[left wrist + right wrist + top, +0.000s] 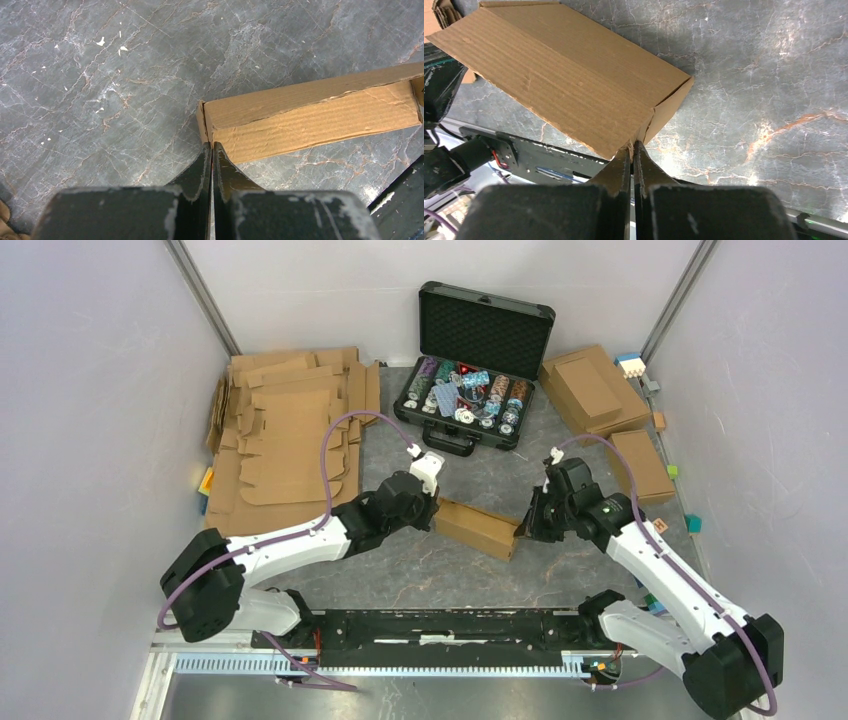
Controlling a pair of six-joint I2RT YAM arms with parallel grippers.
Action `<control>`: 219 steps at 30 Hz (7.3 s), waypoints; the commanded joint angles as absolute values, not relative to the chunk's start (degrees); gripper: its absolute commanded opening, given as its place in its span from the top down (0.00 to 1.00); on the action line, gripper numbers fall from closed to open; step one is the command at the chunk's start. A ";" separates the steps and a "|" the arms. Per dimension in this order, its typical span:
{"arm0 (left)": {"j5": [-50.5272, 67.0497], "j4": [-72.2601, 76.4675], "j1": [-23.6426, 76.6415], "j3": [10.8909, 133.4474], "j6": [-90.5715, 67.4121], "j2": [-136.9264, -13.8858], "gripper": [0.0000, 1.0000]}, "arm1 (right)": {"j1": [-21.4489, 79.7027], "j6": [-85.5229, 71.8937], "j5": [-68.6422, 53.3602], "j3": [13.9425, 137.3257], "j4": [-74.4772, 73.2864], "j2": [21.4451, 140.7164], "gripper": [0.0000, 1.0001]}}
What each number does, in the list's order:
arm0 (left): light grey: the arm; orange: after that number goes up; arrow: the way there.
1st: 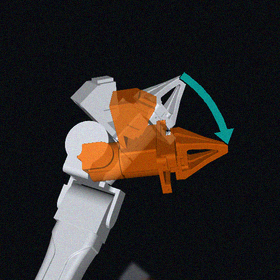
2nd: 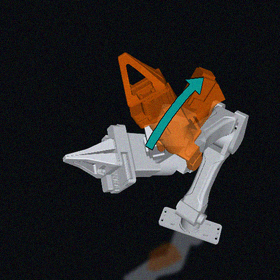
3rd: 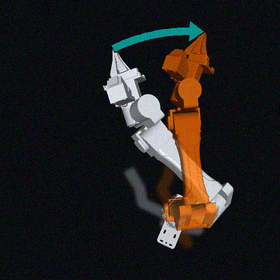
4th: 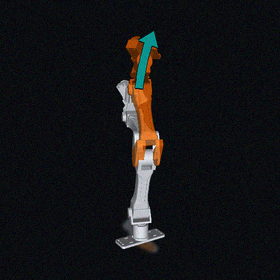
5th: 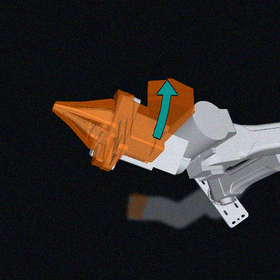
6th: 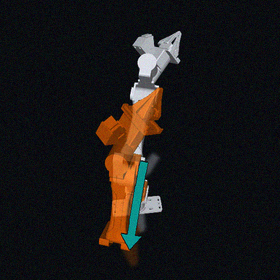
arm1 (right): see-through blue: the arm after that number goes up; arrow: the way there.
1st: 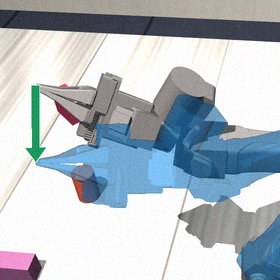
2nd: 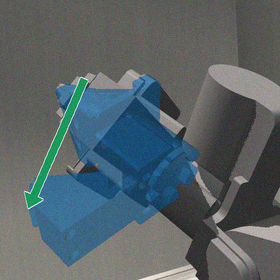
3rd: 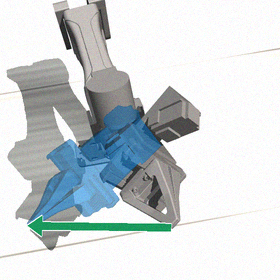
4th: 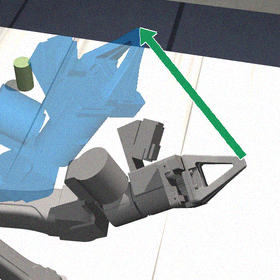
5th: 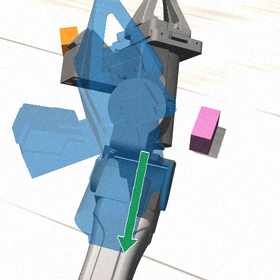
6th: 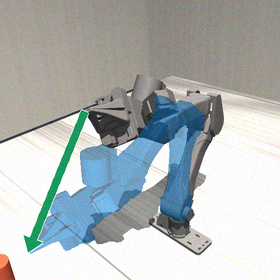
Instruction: Fold the paper box
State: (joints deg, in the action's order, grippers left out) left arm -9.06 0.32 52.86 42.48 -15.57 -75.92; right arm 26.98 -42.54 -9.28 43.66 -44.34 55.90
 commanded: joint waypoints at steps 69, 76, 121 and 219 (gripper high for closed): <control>-12.51 -3.69 55.83 44.47 -12.74 -78.23 0.97 | 24.93 -27.74 -12.02 41.13 -40.68 45.60 0.13; -12.51 -3.68 55.87 44.38 -12.74 -77.97 0.97 | 24.94 -23.68 -15.96 43.77 -40.93 46.73 0.04; -12.33 -3.62 55.85 44.72 -13.16 -78.70 0.91 | 27.33 -15.89 -19.06 30.46 -31.35 46.78 0.75; 8.03 2.02 46.41 40.57 -19.16 -78.22 0.98 | 31.78 -6.95 -19.54 46.99 -34.34 50.40 0.02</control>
State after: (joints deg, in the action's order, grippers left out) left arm 6.79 3.92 46.35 41.91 -20.29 -78.54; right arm 28.51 -10.04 -22.72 41.98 -36.82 47.29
